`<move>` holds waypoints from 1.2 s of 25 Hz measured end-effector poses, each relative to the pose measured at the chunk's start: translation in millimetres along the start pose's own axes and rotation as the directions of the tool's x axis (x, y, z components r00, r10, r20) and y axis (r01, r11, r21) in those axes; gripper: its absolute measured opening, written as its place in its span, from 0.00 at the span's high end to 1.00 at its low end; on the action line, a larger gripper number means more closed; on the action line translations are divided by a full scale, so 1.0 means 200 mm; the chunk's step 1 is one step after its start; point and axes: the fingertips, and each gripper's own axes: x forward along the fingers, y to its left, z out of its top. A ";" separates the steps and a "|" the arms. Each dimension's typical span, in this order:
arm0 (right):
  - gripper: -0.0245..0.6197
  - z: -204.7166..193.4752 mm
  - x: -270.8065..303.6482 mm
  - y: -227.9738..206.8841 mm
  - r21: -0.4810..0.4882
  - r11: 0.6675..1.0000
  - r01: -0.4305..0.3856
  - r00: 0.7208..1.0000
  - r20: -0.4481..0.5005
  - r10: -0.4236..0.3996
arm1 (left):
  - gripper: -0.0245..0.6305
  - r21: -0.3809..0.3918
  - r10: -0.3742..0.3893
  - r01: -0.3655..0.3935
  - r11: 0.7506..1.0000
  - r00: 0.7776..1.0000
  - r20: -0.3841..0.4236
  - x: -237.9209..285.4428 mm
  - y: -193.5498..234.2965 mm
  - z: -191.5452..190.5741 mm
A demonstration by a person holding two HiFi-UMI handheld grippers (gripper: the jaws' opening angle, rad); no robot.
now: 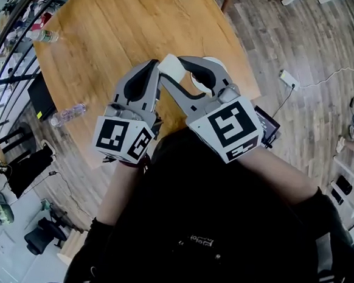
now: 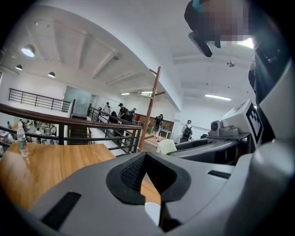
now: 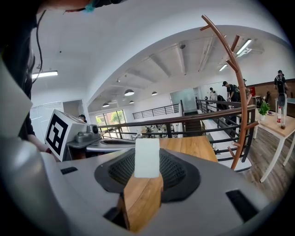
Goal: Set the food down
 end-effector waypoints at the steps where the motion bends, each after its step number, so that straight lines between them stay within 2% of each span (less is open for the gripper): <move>1: 0.70 -0.01 0.00 0.00 0.002 1.000 0.001 1.000 -0.005 -0.001 | 0.96 -0.002 0.000 0.000 1.000 1.000 -0.003 0.00 0.00 -0.01; 17: 0.70 -0.19 0.00 -0.04 0.038 0.999 0.016 0.998 -0.065 -0.013 | 0.96 -0.053 0.014 -0.017 0.998 0.998 -0.058 0.01 0.00 -0.23; 30: 0.70 -0.41 -0.01 -0.12 0.045 0.999 0.027 0.985 -0.171 -0.019 | 0.96 -0.128 0.020 -0.031 0.991 0.996 -0.084 0.03 -0.04 -0.39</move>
